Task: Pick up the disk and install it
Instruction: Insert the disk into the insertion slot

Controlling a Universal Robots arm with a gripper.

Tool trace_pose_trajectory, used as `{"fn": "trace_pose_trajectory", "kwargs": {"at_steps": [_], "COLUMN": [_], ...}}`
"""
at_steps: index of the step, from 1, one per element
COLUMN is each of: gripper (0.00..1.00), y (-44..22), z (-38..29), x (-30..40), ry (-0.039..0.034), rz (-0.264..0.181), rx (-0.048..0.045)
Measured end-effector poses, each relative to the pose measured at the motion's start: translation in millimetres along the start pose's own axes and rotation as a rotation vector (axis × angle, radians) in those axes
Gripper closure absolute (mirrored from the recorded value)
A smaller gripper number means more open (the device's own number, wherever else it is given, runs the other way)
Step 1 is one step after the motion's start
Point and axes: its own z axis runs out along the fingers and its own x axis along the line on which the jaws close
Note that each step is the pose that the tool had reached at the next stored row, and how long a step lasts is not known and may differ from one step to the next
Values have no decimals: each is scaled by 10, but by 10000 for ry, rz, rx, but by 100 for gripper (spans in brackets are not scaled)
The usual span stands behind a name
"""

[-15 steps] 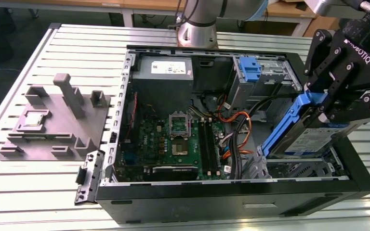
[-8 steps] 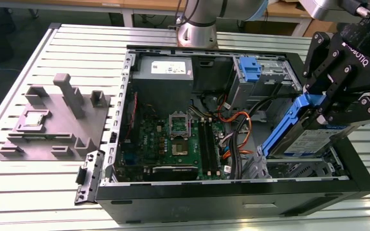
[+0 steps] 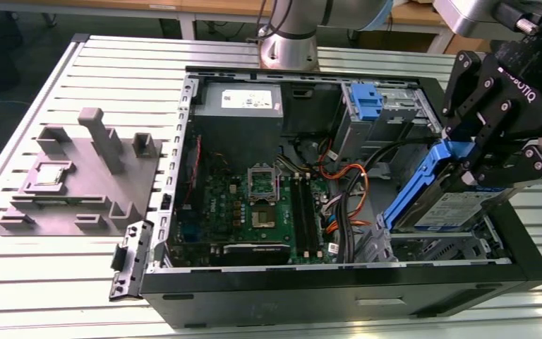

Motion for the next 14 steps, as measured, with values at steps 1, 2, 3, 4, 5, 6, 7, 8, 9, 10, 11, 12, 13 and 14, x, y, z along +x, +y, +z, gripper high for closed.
{"fn": "trace_pose_trajectory", "kwargs": {"at_steps": [1, 2, 3, 4, 5, 6, 7, 8, 9, 10, 11, 12, 13, 14], "gripper": [64, 64, 64, 64, 64, 64, 64, 64, 64, 64, 64, 64, 64, 64], "y": [0, 0, 0, 0, 0, 0, 0, 0, 0, 0, 0, 0, 0, 0], "z": [5, 10, 15, 21, 26, 32, 37, 42, 48, 52, 58, 63, 68, 71], "x": [1, 1, 2, 2, 3, 4, 5, 5, 6, 7, 8, 8, 9, 9], "ry": [-1, 1, 1, 0, 0, -1, -1, 0, 0, 0, -1, -1, 0, 1], "rz": [0, 0, 0, 0, 0, -1, 0, 0, 0, 0, 0, 0, 0, 0], "rx": [0, 0, 0, 0, 0, 0, 0, 0, 0, 0, 0, 0, 0, 0]}}
